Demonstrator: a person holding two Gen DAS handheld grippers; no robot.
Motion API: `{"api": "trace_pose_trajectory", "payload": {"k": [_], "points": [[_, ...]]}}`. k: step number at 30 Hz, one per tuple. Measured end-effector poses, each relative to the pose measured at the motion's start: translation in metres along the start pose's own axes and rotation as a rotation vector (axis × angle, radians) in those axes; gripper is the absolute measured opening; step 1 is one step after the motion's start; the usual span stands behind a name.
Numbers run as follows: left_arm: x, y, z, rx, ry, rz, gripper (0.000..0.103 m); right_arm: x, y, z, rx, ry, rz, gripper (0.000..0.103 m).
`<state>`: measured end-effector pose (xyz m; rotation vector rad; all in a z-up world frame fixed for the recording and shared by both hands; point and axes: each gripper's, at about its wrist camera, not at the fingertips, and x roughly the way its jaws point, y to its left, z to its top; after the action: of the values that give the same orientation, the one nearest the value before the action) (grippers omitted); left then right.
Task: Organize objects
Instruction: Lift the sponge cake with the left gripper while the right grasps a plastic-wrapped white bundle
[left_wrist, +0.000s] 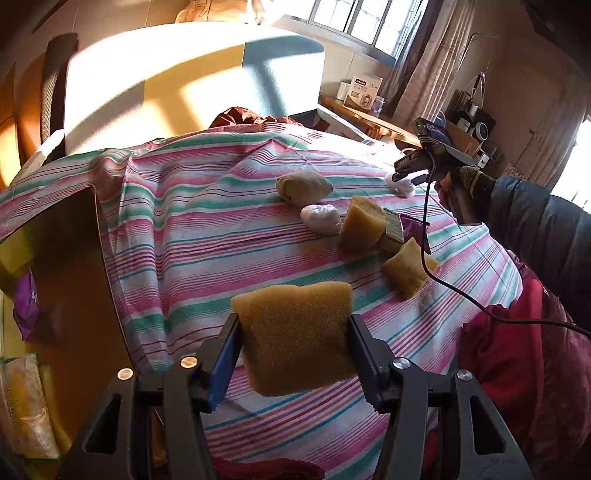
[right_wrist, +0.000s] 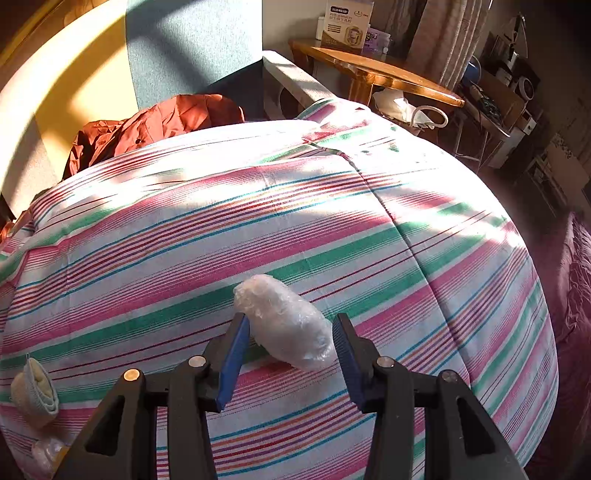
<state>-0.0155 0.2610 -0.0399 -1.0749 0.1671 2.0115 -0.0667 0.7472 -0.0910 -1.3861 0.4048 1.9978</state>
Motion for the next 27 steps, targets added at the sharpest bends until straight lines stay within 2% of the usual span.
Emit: {"api": "trace_pose_trajectory", "payload": {"k": [3,5,8,11,15,21,27], "points": [[0.004,-0.001,0.001,0.003,0.009,0.001,0.058,0.019,0.001,0.001,-0.014,0.038,-0.024,0.046],[0.006,-0.002,0.001,0.0,0.015,0.001,0.058,0.016,-0.002,-0.001,0.006,0.021,0.017,0.035],[0.005,-0.003,0.001,0.001,0.012,0.002,0.058,0.009,0.003,-0.011,-0.014,0.024,0.039,0.035],[-0.002,-0.003,0.0,-0.003,0.0,0.008,0.058,-0.008,0.012,-0.026,-0.03,0.018,0.063,0.034],[-0.017,-0.003,-0.003,0.002,-0.022,0.029,0.058,-0.053,0.034,-0.045,-0.068,-0.05,0.109,0.034],[-0.044,0.007,-0.011,-0.023,-0.053,0.082,0.058,-0.116,0.089,-0.086,-0.163,-0.123,0.265,0.034],[-0.066,0.027,-0.024,-0.064,-0.069,0.184,0.058,-0.144,0.165,-0.149,-0.268,-0.087,0.453,0.034]]}}
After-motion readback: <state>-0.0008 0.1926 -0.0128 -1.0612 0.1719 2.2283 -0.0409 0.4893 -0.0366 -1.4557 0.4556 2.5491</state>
